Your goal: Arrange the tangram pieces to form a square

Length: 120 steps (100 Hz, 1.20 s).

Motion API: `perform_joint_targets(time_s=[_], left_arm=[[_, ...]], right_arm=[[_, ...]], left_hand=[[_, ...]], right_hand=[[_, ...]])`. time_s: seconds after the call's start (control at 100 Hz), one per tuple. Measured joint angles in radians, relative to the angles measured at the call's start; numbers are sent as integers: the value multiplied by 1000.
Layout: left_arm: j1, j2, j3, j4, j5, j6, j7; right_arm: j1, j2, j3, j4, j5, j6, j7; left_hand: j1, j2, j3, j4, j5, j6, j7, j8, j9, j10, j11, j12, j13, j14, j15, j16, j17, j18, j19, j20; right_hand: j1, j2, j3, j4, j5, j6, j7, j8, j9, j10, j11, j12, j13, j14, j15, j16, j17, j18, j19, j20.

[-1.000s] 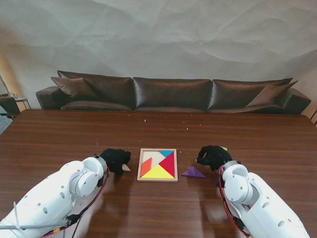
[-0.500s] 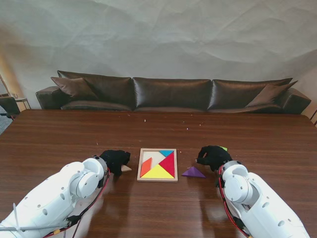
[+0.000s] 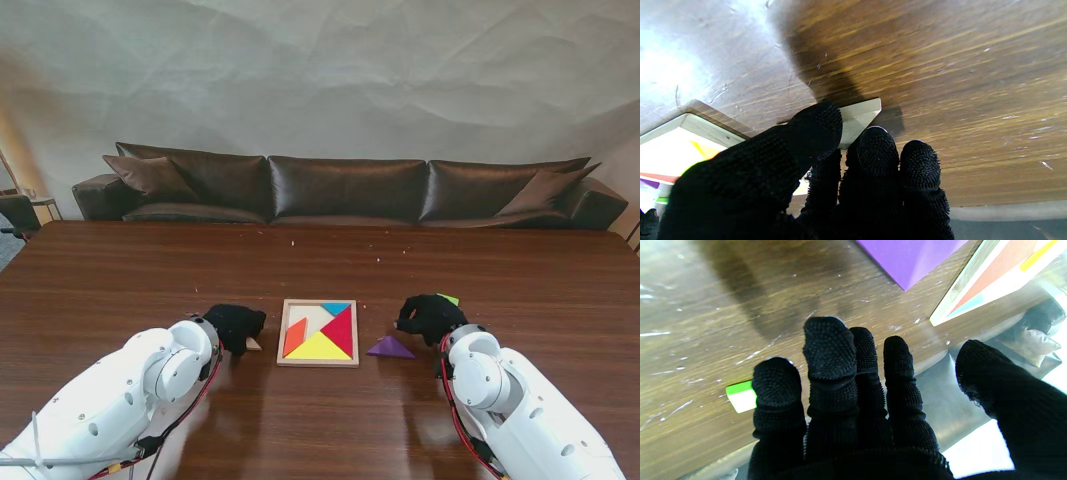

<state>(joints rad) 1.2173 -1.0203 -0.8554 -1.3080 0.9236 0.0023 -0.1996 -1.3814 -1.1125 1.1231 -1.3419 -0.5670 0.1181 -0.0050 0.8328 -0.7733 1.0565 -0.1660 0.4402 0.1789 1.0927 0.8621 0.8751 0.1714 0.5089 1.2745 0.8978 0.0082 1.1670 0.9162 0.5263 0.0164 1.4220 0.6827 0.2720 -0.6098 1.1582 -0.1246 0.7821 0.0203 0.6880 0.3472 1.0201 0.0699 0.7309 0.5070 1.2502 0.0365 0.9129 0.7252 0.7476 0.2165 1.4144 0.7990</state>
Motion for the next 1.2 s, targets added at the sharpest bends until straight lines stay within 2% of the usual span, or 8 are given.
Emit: perform_joint_targets(time_s=[0.14, 0.33, 0.39, 0.51, 0.59, 0.78, 0.86, 1.2], left_arm=[[-5, 0, 7, 6, 7, -6, 19], [2, -2, 3, 9, 30, -4, 49], [7, -3, -2, 6, 35, 4, 50], [15, -3, -4, -3, 54, 29, 54], [19, -3, -4, -4, 59, 33, 66], [23, -6, -22, 5, -16, 13, 76], [21, -6, -22, 9, -25, 9, 79], [10, -13, -14, 30, -51, 4, 98]], right_arm=[[0, 0, 0, 0, 0, 0, 3], [1, 0, -1, 0, 1, 0, 9], [1, 0, -1, 1, 1, 0, 9], [3, 0, -3, 3, 2, 0, 9], [4, 0, -5, 4, 3, 0, 8], [5, 0, -5, 5, 5, 1, 10], [5, 0, -5, 6, 5, 1, 10], [7, 0, -6, 8, 6, 2, 10]], left_hand=[[0, -30, 2, -2, 21, -22, 38, -22, 51, 0, -6, -2, 34, 27, 15, 0, 22, 40, 22, 19], [-13, -55, -2, -37, 56, -32, 57, -43, 129, 0, -6, -6, 74, 76, 15, 0, 62, 132, 58, 40], [-23, -51, -2, -48, 60, -32, 60, -49, 158, 0, -6, -19, 83, 118, -14, -4, 60, 164, 58, 57], [-34, -59, -3, -69, 78, -32, 63, -58, 202, 0, -1, -31, -5, 214, -266, -69, -10, 205, 59, 104], [-35, -62, -4, -79, 81, -32, 65, -58, 216, 0, 11, -31, -54, 257, -467, -182, -46, 220, -4, 109], [10, -73, -87, -77, 104, -32, 81, -62, 216, 13, 119, -32, -46, 331, -524, -217, -16, 289, -243, -57], [12, -73, -91, -77, 107, -29, 86, -62, 216, 13, 169, -42, -43, 332, -524, -217, 6, 299, -274, -104], [31, -73, -95, -78, 107, -24, 87, -76, 186, 13, 268, -80, -37, 359, -510, -217, 31, 357, -295, -161]], right_hand=[[0, 0, 0, 0, 0, 0, 0, 0, 0, 0, 0, 0, 0, 0, 0, 0, 0, 0, 0, 0], [0, 0, 0, 0, 0, 0, 0, 0, 0, 0, 0, 0, 0, 0, 0, 0, 0, 0, 0, 0], [0, 1, 0, 0, 0, 0, 0, 0, 0, 0, 0, 0, 0, 0, 0, 0, 0, 0, 0, 0], [0, 1, 0, 0, 0, 0, 0, 0, 0, 0, 0, 0, 0, 0, 0, 0, 0, 0, 0, 0], [0, 1, 0, 0, 0, 0, 0, 0, 0, 0, 0, 0, 0, 0, 0, 0, 0, 0, 0, 0], [0, 1, 0, 0, 0, 0, 0, 0, 0, 0, 0, 0, 0, 1, 0, 0, 0, 0, 0, 0], [0, 1, 0, 0, 0, 0, 0, 0, 0, 0, 0, 0, 0, 2, 0, 0, 0, 0, 0, 0], [0, 1, 0, 0, 0, 0, 0, 0, 0, 0, 0, 0, 0, 4, 0, 0, 0, 0, 0, 0]])
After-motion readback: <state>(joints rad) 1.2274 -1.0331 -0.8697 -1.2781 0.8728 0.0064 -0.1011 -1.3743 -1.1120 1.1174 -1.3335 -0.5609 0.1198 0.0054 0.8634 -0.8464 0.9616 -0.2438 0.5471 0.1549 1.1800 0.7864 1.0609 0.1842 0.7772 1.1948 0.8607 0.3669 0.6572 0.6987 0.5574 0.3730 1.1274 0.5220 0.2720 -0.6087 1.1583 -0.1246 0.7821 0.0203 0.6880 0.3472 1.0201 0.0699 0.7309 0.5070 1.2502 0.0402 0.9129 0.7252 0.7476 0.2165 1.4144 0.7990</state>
